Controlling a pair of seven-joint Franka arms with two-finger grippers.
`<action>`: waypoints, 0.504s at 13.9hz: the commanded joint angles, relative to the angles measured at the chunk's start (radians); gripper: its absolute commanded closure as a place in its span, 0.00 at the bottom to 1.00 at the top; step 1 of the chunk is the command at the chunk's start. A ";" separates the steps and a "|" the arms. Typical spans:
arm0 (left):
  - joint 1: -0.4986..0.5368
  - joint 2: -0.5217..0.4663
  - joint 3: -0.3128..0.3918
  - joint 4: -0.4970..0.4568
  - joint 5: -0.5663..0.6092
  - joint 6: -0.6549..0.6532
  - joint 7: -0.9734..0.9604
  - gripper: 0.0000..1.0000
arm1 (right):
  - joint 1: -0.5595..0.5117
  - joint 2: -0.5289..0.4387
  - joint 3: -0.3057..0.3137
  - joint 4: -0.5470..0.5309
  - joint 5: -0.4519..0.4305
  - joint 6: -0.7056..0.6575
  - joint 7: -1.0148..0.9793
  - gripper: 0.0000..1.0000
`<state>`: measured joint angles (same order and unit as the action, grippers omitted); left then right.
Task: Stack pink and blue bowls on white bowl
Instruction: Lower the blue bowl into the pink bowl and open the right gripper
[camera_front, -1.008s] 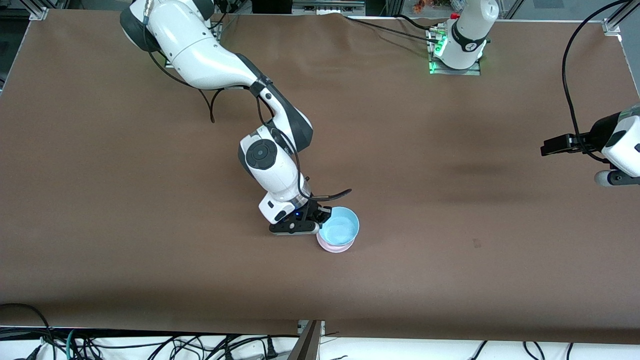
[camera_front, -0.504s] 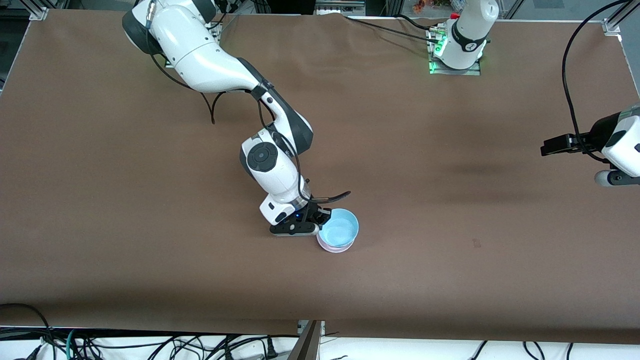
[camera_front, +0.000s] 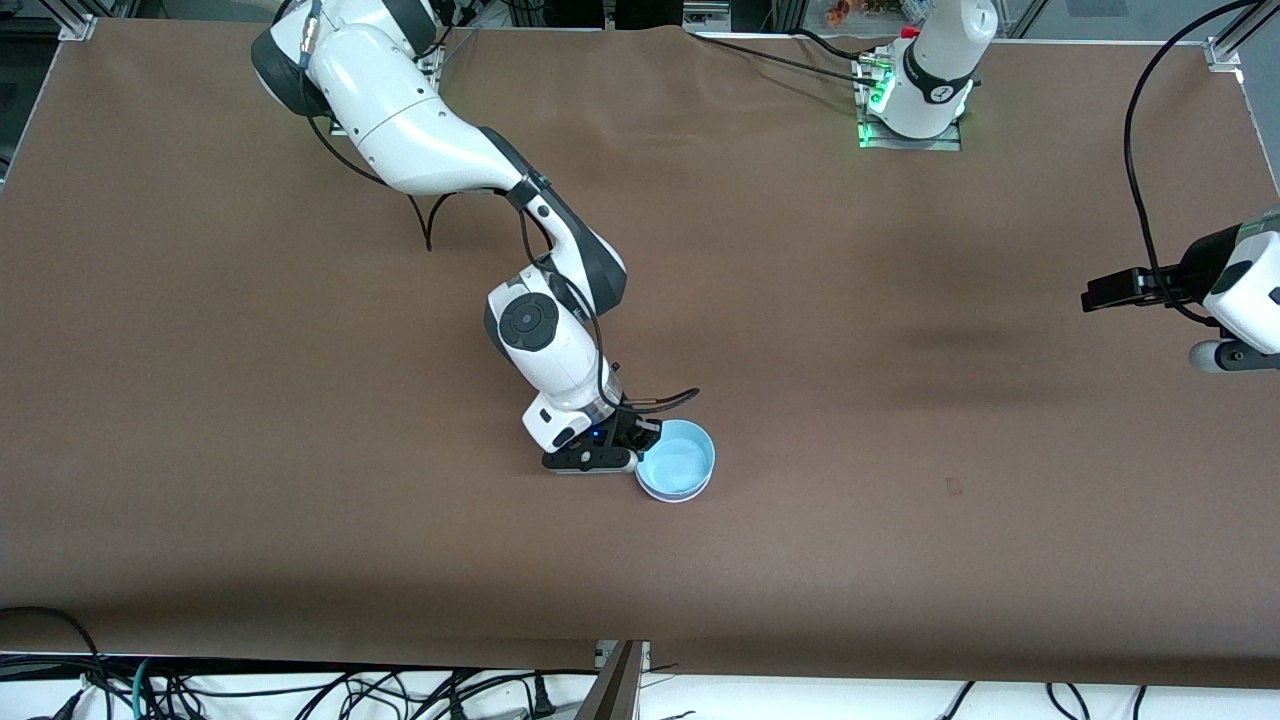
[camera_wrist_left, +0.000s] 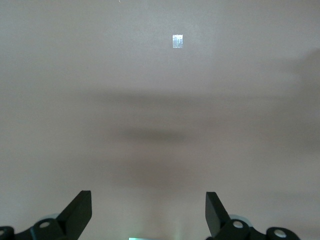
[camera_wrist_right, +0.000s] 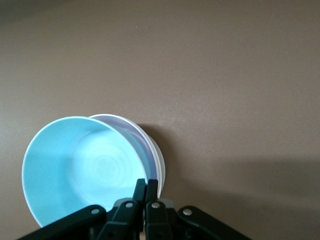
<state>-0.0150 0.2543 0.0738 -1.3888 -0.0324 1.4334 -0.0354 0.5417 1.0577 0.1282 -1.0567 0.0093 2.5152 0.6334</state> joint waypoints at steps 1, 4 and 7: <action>-0.003 -0.024 -0.002 -0.019 0.025 -0.002 0.000 0.00 | 0.011 0.028 -0.007 0.044 -0.014 0.005 0.006 1.00; -0.003 -0.024 -0.002 -0.019 0.025 -0.002 0.000 0.00 | 0.011 0.042 -0.016 0.044 -0.017 0.005 0.006 1.00; -0.003 -0.024 -0.002 -0.019 0.025 -0.002 0.000 0.00 | 0.009 0.044 -0.016 0.044 -0.023 0.002 0.003 1.00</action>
<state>-0.0150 0.2543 0.0738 -1.3888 -0.0324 1.4334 -0.0354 0.5421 1.0653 0.1215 -1.0564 0.0040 2.5175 0.6330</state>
